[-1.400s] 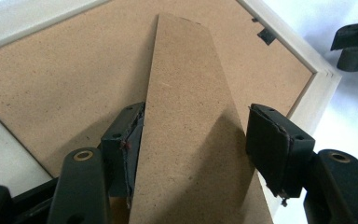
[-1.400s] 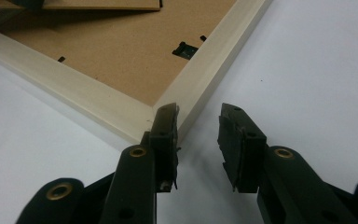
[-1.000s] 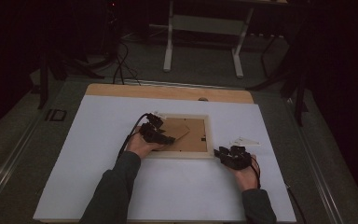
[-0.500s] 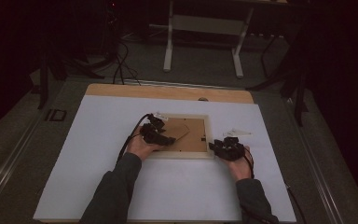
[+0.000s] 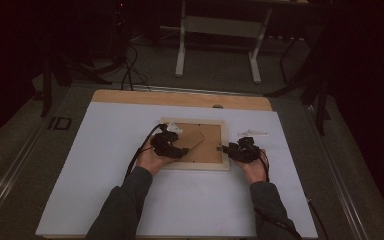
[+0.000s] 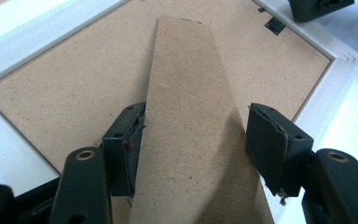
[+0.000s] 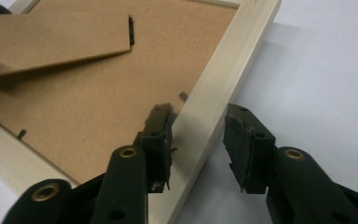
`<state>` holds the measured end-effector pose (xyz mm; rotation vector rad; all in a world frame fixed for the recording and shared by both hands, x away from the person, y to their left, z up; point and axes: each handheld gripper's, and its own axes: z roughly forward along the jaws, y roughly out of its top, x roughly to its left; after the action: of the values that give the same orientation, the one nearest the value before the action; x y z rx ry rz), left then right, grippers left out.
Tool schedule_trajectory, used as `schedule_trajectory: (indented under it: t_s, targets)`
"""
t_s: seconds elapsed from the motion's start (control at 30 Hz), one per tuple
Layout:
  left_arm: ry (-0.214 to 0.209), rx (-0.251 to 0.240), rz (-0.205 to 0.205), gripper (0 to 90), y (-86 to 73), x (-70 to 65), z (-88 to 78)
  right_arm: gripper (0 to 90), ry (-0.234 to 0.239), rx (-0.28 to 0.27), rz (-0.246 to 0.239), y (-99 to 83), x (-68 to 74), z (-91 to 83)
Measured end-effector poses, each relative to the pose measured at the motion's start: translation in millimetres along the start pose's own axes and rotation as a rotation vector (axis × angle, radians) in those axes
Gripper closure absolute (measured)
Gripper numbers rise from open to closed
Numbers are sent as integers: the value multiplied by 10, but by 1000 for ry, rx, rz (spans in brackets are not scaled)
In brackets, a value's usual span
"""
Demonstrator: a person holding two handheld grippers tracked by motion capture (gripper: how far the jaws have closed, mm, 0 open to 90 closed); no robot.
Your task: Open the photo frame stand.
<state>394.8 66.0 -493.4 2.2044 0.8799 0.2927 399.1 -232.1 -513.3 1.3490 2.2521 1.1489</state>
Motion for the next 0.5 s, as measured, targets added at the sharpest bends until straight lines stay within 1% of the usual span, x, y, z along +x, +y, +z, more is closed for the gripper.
schedule_trajectory:
  t_s: [0.13, 0.2, 0.33, 0.37, 0.43, 0.5]
  targets:
    - [26, -19, 21, 406, -30, -52, -29, 552, 12, 4, 6, 61, -17, 27]
    - [40, -29, 31, 406, -42, -82, -46, 526, 27, -1, 16, 95, -26, 42]
    - [66, -51, 48, 405, -63, -149, -81, 482, 39, 1, 32, 167, -25, 66]
    - [75, -55, 52, 405, -71, -166, -89, 480, 39, 3, 30, 187, -20, 66]
    - [101, -62, 75, 404, -93, -211, -104, 471, 42, 1, 29, 224, -9, 58]
    - [119, -80, 89, 404, -110, -255, -123, 455, 40, 8, 25, 260, -5, 57]
